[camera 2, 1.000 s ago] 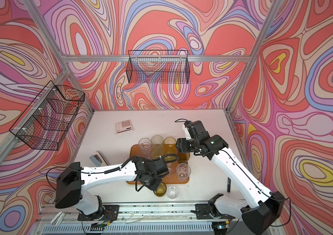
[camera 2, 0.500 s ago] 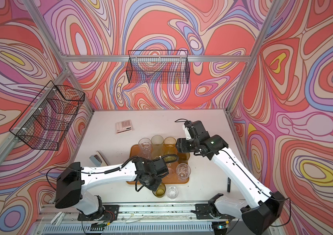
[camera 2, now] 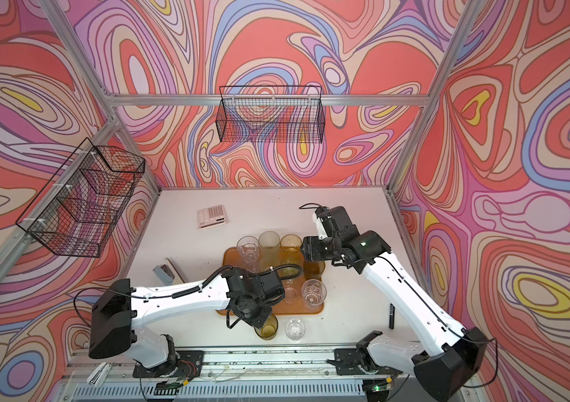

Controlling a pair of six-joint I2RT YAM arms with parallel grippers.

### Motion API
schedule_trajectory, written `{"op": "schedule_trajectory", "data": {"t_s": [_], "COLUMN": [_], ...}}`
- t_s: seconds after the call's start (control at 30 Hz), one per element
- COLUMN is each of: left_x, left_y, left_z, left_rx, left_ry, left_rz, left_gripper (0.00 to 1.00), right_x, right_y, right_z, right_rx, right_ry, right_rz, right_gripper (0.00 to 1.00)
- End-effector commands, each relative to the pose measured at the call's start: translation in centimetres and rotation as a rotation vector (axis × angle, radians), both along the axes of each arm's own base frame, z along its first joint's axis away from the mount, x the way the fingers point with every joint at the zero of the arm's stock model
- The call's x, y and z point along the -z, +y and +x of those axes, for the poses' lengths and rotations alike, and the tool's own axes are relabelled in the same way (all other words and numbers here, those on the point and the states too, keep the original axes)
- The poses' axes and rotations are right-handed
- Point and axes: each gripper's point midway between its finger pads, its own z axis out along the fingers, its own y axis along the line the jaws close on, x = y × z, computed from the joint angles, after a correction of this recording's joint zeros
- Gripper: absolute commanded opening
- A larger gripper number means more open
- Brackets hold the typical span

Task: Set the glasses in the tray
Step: 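Lift the olive glass with the left gripper and carry it over the tray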

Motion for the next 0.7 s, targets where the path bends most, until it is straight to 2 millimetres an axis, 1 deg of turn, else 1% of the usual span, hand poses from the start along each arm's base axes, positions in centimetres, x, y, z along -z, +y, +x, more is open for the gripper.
{"op": "schedule_trajectory", "data": {"t_s": [0.0,0.27,0.67], "left_x": [-1.4,-2.3,-3.0], "left_y": [1.3,3.2,7.2], "left_z": [-0.4,-0.1,1.0], "left_rx": [-0.017,-0.058,-0.126], "left_ry": [-0.009,-0.019,-0.008], "left_rz": [0.019,0.014,0.036], "left_gripper": [0.00,0.00,0.00], "right_x": [-0.2,-0.4,-0.5], "right_y": [-0.1,0.1,0.2], "right_z": [0.0,0.1,0.2], "right_rx": [-0.006,-0.011,-0.014], "right_ry": [-0.011,-0.014,-0.015], "right_rz": [0.001,0.007,0.009], "right_gripper": [0.71,0.71,0.71]}}
